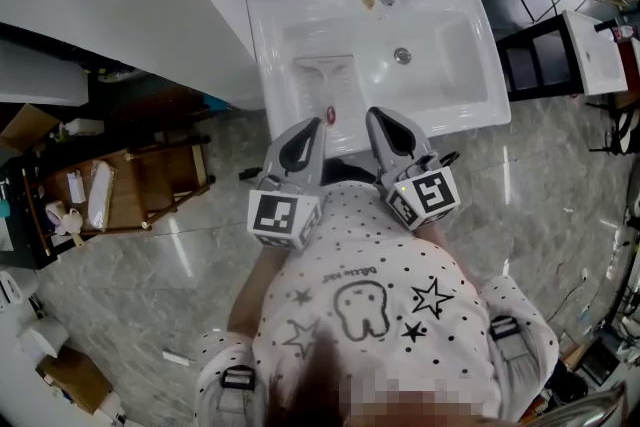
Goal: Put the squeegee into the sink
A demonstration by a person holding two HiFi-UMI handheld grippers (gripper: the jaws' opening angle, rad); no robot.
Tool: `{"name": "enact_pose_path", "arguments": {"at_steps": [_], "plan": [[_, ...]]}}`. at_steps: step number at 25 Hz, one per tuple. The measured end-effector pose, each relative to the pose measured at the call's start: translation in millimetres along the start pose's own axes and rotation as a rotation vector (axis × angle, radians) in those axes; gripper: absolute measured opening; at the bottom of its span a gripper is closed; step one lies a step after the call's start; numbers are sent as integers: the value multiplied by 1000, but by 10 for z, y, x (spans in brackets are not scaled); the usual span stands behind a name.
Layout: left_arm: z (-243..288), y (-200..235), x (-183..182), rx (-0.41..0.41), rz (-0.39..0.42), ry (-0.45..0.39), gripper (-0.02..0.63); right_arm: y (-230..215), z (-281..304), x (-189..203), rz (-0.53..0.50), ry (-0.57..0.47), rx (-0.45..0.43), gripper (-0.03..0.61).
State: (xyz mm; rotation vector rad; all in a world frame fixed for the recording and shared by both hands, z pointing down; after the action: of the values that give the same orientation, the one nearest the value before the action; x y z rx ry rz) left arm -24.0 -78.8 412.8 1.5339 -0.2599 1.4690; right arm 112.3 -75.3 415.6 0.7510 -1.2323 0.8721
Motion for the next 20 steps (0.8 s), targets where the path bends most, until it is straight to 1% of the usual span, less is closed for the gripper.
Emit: {"name": "enact_pose_path", "arguments": {"at_steps": [3,5,8,11,15,20], "plan": [[130,-84,51,61,8,61,-5,-29,-3,14,6,7,-5,-6],[207,-114,72,63,52,86,-5,-37,-3,22,1,15,-15,-6],[259,-147,-2,51,112,66,-5,-16,0,23,-6,20,-27,-6],[323,-193,-33,82,143,42,-5,-10,41,6,-14,24,-26,-6],[315,-271,30,142,167,53,-5,11,86,5,-24,35,-29,-6],[307,-233,14,134,171,46,-5,21,149,2,-25,33,-45,-6]]}}
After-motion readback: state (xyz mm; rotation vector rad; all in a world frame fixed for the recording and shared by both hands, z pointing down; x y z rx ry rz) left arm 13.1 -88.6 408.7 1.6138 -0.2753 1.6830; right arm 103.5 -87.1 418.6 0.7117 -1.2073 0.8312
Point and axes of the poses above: the fingertips, and each gripper's own axes: z forward along the fingers, y to its left, x out of its underside, the point moved 5 cm from there along -z, backward along the fingers, and after that the axes turned 11 degrees about -z, right-handed, at the moved point
